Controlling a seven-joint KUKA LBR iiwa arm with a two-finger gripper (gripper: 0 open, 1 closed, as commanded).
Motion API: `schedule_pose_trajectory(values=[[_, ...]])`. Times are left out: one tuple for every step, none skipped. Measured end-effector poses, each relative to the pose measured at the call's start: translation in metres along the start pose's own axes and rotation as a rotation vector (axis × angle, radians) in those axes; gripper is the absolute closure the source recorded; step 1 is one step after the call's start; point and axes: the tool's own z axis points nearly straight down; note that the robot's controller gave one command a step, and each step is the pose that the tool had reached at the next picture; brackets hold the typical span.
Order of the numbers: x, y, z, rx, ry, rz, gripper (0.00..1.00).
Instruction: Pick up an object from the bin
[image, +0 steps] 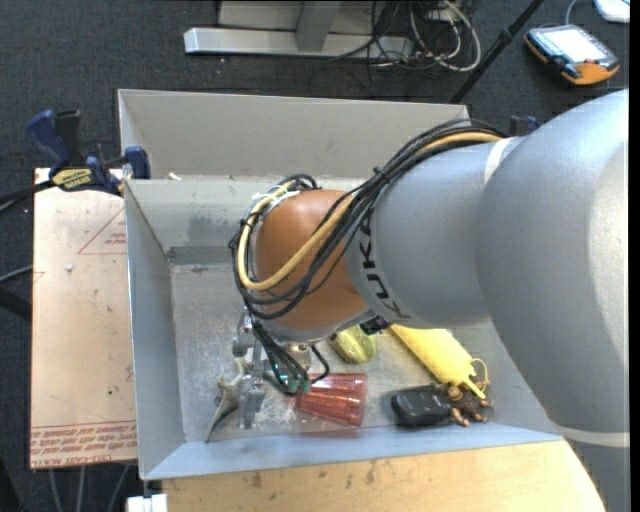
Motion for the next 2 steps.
schedule_pose_trajectory(values=[[-0.0203,0.0047,0.0559,-0.001,-0.010,-0.316,1.00],[-0.0203,0.0047,0.0559,-0.002,-0.011,-0.316,1.00]])
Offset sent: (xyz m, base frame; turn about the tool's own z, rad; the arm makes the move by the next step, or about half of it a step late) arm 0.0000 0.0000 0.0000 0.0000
